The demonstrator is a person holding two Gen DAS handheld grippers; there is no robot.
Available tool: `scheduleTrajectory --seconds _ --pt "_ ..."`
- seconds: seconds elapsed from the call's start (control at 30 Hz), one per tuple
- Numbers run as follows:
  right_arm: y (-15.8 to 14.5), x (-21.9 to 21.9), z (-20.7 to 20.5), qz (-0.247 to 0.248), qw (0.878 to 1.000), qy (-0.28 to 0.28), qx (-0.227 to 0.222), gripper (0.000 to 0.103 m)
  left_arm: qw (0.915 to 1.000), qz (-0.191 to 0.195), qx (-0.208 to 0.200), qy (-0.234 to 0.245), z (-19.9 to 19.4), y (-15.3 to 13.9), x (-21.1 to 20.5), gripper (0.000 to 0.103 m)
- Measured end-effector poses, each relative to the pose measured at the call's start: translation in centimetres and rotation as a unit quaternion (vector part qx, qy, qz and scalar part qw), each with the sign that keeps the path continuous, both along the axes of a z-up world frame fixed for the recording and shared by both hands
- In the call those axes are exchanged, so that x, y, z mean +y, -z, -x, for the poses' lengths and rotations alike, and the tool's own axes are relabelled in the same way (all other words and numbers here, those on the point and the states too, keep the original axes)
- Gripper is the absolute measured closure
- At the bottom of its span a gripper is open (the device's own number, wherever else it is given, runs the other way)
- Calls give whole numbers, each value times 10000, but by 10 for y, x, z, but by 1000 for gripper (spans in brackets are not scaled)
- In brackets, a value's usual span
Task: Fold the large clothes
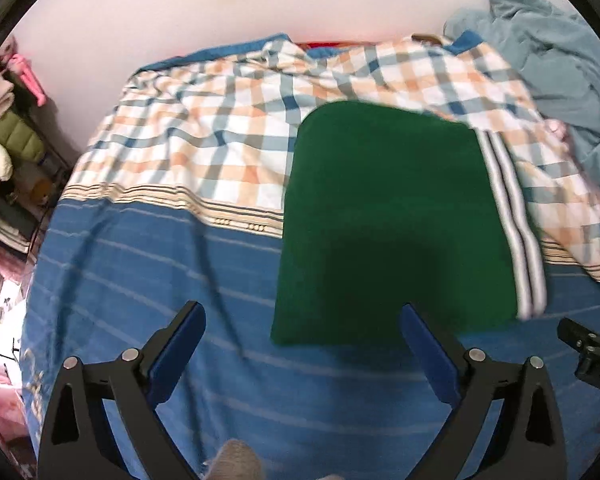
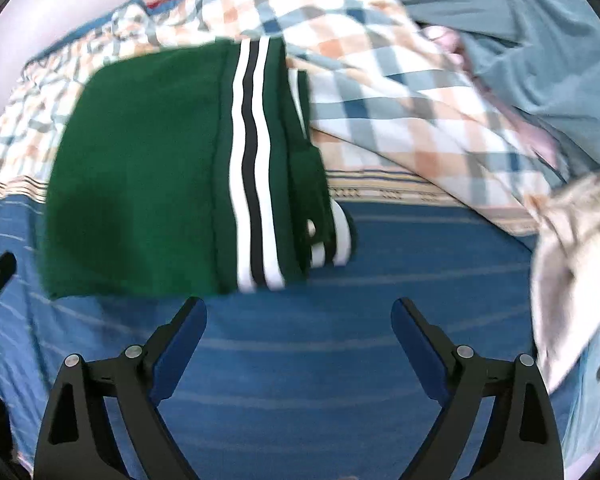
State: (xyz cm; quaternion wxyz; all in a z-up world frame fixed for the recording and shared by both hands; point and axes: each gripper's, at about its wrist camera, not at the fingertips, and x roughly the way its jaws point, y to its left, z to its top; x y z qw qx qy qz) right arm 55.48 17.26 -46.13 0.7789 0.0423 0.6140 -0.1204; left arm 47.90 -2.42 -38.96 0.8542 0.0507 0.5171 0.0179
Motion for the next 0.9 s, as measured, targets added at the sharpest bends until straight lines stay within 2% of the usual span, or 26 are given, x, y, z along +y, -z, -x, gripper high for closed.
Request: scheduleTrajectory --seconds 0.03,0.1,0.13,0.37,0.6,0.77,0.9 --pt "-15 -40 -6 21 10000 35 -45 8 10000 -27 -34 -34 6 -12 -3 3" --pt "-62 -78 36 43 9998 61 -208 8 9999 -24 -124 -58 27 -43 -4 3" --pt "-98 -105 48 86 9996 69 -253 8 9998 -29 -167 -86 39 -59 -4 3" --pt "-247 -97 141 310 9958 63 -854 8 9980 130 -616 -49 118 -175 -6 3" --pt "-378 -95 237 434 9908 19 -1280 8 9956 269 -892 0 194 -267 -3 3" --pt "-444 -93 289 524 9859 -90 -1586 8 9944 255 -1021 115 237 -314 -7 3" --pt "-488 -104 332 593 9812 -144 -1831 8 9924 268 -1185 174 264 -339 -8 3"
